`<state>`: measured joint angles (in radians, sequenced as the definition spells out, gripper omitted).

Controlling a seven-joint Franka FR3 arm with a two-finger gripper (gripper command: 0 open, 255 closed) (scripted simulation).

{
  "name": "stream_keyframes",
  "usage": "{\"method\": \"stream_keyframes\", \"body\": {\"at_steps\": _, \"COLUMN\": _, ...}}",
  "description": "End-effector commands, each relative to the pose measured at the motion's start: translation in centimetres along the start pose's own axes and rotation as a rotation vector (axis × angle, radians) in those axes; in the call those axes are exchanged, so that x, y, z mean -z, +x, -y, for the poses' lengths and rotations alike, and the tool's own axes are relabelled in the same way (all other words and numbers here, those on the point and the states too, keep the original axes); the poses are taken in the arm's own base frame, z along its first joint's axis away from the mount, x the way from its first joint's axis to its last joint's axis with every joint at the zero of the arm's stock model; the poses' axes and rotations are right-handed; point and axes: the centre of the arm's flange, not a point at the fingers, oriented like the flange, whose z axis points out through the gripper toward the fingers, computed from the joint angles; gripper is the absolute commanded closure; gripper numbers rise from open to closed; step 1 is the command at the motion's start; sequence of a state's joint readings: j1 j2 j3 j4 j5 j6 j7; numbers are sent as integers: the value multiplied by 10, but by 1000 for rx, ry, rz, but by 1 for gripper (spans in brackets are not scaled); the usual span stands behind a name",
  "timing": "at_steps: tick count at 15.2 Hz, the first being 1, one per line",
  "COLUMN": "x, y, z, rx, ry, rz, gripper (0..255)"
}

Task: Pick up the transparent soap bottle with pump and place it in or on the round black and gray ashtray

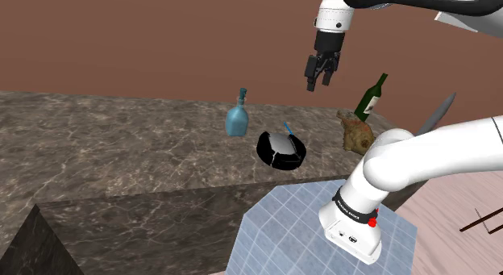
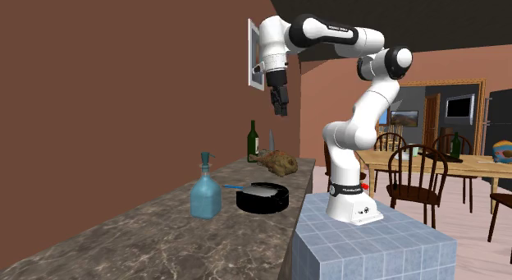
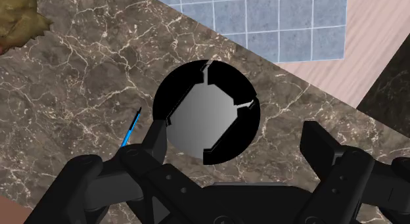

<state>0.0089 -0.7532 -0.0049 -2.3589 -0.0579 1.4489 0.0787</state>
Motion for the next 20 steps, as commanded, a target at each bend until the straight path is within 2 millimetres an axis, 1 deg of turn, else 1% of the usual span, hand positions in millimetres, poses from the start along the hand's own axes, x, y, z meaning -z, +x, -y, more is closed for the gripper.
{"method": "stream_keyframes", "body": {"at_steps": 1, "x": 0, "y": 0, "z": 0, "rx": 0, "ry": 0, "rz": 0, "gripper": 0}}
{"method": "stream_keyframes", "body": {"at_steps": 20, "x": -51, "y": 232, "z": 44, "rx": 42, "ry": -14, "rz": -66, "gripper": 0}}
